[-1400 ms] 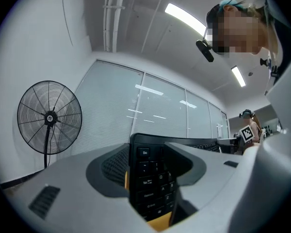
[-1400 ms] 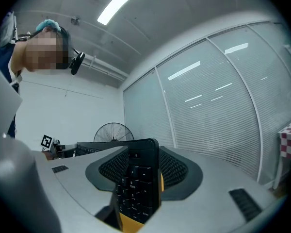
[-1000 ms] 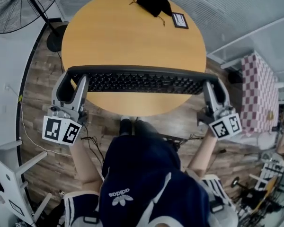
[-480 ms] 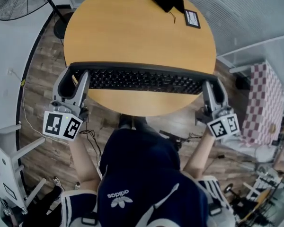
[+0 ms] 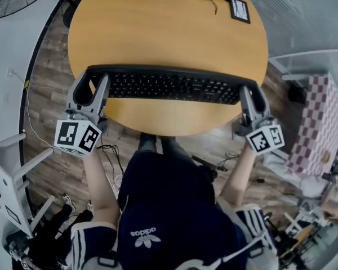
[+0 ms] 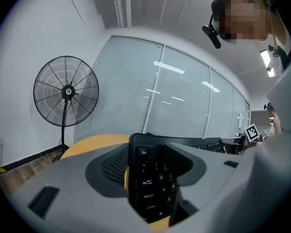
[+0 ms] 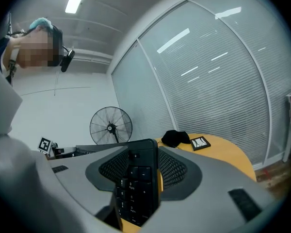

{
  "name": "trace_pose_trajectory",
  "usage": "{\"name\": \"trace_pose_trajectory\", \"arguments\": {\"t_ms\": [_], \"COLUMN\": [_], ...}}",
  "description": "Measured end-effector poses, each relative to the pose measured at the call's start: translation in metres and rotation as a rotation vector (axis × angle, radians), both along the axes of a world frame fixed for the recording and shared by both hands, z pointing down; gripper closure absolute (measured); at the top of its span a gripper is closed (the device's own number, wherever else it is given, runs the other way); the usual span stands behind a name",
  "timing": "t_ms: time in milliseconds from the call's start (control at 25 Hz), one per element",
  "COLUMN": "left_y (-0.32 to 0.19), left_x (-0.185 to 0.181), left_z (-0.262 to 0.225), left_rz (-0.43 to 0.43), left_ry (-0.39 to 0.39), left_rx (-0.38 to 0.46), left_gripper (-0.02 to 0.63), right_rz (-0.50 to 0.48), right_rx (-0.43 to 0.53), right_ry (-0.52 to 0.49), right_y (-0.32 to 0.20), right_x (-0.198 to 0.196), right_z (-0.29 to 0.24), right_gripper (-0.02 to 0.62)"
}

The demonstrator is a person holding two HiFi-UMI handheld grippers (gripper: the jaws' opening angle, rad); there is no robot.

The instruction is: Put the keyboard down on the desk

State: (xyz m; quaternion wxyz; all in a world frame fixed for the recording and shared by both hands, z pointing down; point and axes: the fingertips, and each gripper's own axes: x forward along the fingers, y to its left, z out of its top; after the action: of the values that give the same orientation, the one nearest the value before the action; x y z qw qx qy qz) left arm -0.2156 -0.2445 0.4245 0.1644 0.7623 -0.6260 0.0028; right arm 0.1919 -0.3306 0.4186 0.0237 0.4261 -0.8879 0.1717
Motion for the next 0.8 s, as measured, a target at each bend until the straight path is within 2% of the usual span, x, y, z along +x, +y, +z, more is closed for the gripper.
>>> {"name": "trace_pose_trajectory", "arguments": {"t_ms": [440,800], "left_y": [-0.030,-0.056], "left_x": [0.010,0.022], "left_z": [0.109,0.173], "left_rz": [-0.025,-0.052], "left_ry": [0.032,0.054], "left_rx": [-0.198,-0.315], "left_gripper": [0.383,0.383], "right_rz": [-0.022,-0.005], "right_rx": [-0.145,-0.257], "right_ry": [0.038,0.071], "right_y": [-0.047,-0.081], "right_x": [0.003,0.017], "right_z": [0.098,0.159], "right_gripper": [0.411,0.411]}}
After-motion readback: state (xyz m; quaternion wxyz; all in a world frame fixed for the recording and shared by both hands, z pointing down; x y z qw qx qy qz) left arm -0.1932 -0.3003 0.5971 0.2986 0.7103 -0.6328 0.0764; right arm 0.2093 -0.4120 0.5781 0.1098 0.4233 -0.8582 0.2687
